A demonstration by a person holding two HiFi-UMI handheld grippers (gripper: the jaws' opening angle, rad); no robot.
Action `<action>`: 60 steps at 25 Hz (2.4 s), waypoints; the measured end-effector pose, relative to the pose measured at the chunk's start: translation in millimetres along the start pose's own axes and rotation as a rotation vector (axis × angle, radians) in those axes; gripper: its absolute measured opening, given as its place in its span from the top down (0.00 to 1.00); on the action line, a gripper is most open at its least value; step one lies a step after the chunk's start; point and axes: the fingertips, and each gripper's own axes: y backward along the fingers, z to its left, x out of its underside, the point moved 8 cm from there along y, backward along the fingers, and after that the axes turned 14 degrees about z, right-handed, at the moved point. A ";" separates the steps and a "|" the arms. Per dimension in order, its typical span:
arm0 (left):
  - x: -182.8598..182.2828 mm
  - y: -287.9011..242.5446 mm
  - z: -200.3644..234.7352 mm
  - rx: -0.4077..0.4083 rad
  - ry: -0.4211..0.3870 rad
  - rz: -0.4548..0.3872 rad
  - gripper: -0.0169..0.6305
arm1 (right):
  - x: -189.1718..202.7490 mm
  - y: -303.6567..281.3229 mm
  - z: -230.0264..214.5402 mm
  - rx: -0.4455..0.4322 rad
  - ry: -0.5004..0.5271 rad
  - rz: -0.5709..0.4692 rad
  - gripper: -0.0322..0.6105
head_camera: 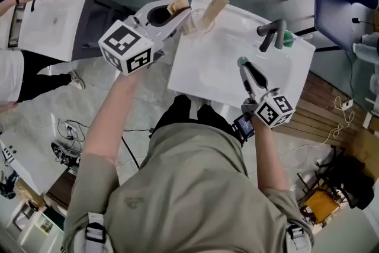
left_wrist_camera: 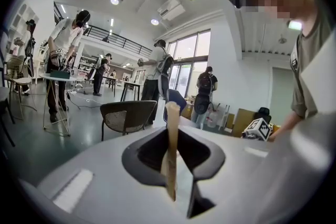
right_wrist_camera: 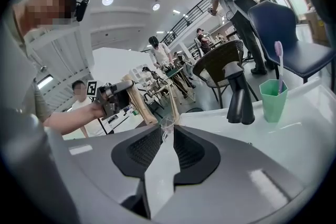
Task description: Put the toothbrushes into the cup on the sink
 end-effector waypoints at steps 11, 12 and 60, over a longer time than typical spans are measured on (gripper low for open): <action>-4.1 -20.5 24.5 -0.001 0.007 -0.005 0.89 | 0.6 -3.6 -4.4 0.009 -0.022 0.021 0.82; -3.1 -22.3 26.4 -0.002 0.010 -0.005 0.89 | 0.7 -4.5 -3.9 0.009 -0.023 0.024 0.82; 58.4 -83.6 53.5 0.008 0.135 0.072 0.89 | 9.5 -29.5 -16.8 0.002 -0.050 0.106 0.82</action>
